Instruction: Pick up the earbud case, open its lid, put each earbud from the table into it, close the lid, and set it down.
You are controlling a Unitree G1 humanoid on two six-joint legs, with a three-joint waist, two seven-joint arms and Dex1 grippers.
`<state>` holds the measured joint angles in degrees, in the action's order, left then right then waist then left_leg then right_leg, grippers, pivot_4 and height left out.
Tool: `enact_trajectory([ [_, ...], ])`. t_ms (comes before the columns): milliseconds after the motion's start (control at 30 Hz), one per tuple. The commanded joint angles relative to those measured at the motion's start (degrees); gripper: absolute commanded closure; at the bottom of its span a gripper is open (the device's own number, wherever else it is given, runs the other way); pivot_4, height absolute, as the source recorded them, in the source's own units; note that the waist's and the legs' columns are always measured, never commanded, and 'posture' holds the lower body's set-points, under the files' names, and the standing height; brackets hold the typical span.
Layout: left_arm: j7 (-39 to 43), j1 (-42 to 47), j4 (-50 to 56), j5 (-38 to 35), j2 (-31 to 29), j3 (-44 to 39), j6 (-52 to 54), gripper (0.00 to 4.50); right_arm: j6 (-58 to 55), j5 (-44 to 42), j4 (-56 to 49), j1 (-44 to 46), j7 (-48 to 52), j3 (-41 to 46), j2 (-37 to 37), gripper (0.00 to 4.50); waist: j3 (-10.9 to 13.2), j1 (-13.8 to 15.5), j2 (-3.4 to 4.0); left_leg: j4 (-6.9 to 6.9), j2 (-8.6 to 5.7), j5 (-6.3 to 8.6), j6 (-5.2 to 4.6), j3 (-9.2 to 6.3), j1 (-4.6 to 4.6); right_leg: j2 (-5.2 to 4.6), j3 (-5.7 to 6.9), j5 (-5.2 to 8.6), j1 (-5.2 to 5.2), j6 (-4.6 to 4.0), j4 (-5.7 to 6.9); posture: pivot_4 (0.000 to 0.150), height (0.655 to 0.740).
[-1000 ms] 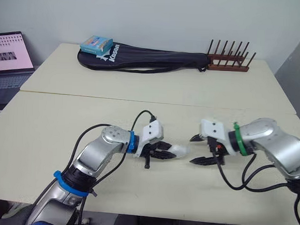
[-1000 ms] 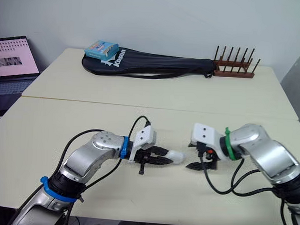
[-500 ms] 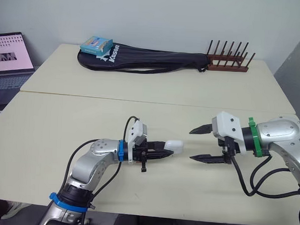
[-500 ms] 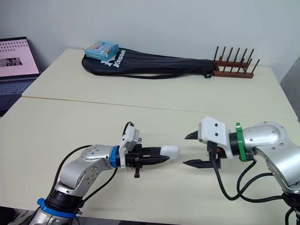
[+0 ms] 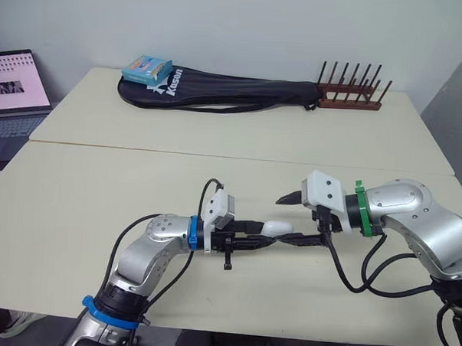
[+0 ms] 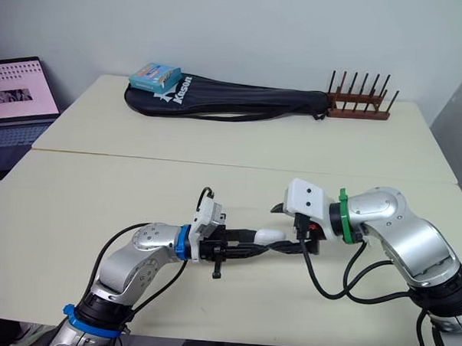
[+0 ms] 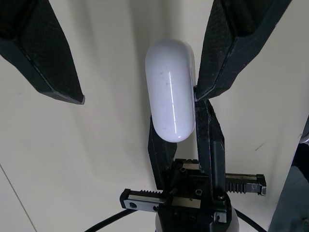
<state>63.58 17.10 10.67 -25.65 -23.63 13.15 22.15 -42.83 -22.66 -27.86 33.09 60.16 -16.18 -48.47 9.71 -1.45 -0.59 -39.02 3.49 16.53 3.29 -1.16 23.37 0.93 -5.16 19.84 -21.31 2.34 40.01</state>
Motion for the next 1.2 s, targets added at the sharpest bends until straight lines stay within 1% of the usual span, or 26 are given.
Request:
enact_trajectory([
  [33,2.0,-0.5,2.7,0.6,-0.8,1.4,-3.1,3.73,1.0,1.1,1.3,2.3,0.5,1.3,-0.6,0.69,0.0,0.0,0.0,0.0,0.0,0.0,0.0,0.0,0.0,0.0,0.0,0.0,0.0,0.0,0.0,0.15,0.7274],
  [267,3.1,-1.1,2.1,2.1,-1.8,2.6,-6.0,3.73,0.7,0.2,3.2,4.3,2.5,3.1,-1.7,0.69,0.0,0.0,0.0,0.0,0.0,0.0,-0.01,-0.01,0.0,0.0,0.02,0.0,0.01,0.0,0.0,0.15,0.7274],
  [600,3.3,-1.4,1.3,2.4,-2.2,2.8,-7.2,3.73,-2.1,-3.3,2.8,4.8,3.7,6.0,-1.8,0.69,0.0,-0.1,0.01,0.0,0.01,0.0,-0.01,-0.01,0.0,0.0,0.02,0.0,0.0,0.0,0.01,0.15,0.7274],
  [733,2.3,-1.4,0.6,2.7,-1.8,2.0,-7.8,3.73,-4.1,-7.1,0.7,3.6,5.5,8.5,-3.4,0.69,0.0,0.0,0.01,0.0,0.0,0.0,-0.02,0.0,0.0,0.0,0.01,0.0,0.0,0.0,0.01,0.15,0.7274],
  [833,1.0,-1.5,0.0,3.2,-1.5,1.4,-8.7,3.73,-3.1,-8.7,-0.3,1.5,6.1,11.4,-4.9,0.69,0.0,0.1,0.01,0.0,-0.01,0.0,-0.02,0.0,0.01,-0.02,0.01,0.0,0.01,0.0,-0.01,0.15,0.7274],
  [967,-2.0,-2.6,-0.3,3.4,-1.0,-0.2,-9.4,3.73,1.8,-8.2,-1.0,-5.5,5.6,18.5,-7.1,0.69,0.0,0.1,0.0,0.0,-0.01,0.0,-0.03,-0.02,0.0,-0.02,0.04,0.0,0.05,0.0,-0.01,0.15,0.7274],
  [1067,-5.2,-4.3,-0.4,3.9,-0.6,-2.2,-10.7,3.73,7.8,-6.2,-1.1,-15.5,5.0,26.1,-7.7,0.69,0.0,0.2,-0.01,0.02,-0.02,0.0,-0.03,-0.02,0.0,-0.01,0.04,0.0,0.07,0.0,-0.05,0.15,0.7274],
  [1200,-9.0,-6.1,-0.9,4.3,0.8,-5.1,-13.7,3.73,8.1,-5.9,-1.4,-26.3,2.6,35.4,-7.3,0.69,0.0,0.2,-0.01,0.01,-0.03,0.0,-0.03,0.03,-0.02,-0.02,-0.01,0.0,0.09,0.0,0.0,0.15,0.7274],
])
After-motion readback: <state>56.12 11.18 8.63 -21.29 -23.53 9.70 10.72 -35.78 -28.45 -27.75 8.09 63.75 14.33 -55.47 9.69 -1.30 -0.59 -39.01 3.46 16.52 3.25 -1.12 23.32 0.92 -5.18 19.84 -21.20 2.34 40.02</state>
